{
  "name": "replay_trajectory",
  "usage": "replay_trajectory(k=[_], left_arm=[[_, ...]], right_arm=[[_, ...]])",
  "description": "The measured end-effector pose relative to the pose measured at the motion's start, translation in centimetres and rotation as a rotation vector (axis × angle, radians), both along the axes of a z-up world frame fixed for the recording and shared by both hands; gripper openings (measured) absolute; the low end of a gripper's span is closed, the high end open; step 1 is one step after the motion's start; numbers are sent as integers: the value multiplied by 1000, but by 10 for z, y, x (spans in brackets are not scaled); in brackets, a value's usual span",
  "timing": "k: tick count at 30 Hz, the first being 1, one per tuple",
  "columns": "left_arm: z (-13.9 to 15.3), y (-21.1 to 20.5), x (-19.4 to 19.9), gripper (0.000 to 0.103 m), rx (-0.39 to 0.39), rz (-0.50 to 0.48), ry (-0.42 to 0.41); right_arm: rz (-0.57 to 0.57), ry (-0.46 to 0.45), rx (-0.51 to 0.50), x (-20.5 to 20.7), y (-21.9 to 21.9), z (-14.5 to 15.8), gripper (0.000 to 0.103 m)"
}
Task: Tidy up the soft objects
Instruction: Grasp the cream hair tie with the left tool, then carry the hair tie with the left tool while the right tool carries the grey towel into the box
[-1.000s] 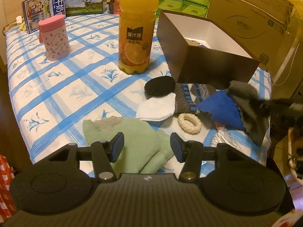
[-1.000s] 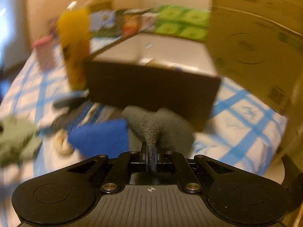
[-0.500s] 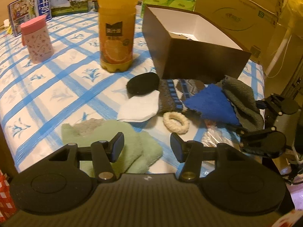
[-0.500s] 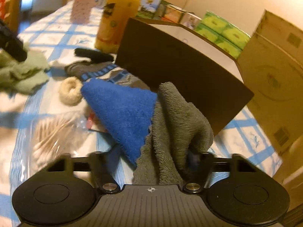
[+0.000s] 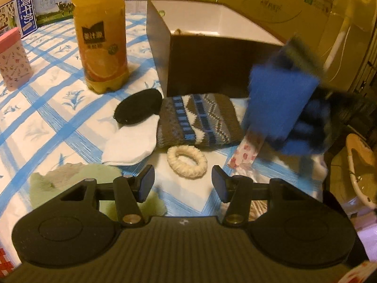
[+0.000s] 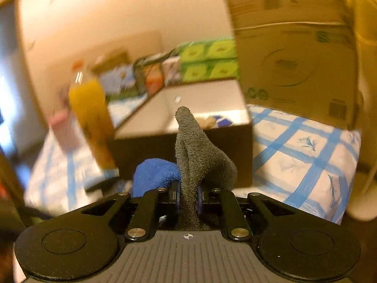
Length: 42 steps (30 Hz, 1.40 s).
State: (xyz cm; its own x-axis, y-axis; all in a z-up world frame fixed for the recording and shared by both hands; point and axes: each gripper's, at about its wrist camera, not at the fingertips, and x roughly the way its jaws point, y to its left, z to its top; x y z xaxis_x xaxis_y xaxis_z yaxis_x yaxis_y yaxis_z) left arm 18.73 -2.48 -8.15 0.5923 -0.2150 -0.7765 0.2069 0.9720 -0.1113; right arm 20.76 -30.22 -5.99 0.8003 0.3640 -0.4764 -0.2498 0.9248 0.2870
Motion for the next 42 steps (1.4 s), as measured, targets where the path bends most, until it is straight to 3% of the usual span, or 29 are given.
replay_trajectory(k=[4,12,15,19,24,31,37,42], left_arm=[[-13,-7,13,50,10,9,24],[-35,-19,33,49,44,23,52],[-38,-24,36,40,62,18,33],[-39,-28,35,19,78,3,13],[-33,-24,29,17,65,10,18],[2,-15,13,17,38,-1,-35],[57,-12,14,17,15,-31,-162],[99,-17,37,18,-7,-57,-256]], right_arm=[[-55,3,115,5,-13,15,13],[-99,4,157,0,-25,26,13],[-105,8,152,0,-28,27,14],[-112,19,148,-3,-30,27,14],[-99,28,154,-6,-31,29,14],[-62,-1,181,-5,-37,50,14],[-15,-63,187,11,-39,79,14],[13,-128,166,39,-36,100,14]])
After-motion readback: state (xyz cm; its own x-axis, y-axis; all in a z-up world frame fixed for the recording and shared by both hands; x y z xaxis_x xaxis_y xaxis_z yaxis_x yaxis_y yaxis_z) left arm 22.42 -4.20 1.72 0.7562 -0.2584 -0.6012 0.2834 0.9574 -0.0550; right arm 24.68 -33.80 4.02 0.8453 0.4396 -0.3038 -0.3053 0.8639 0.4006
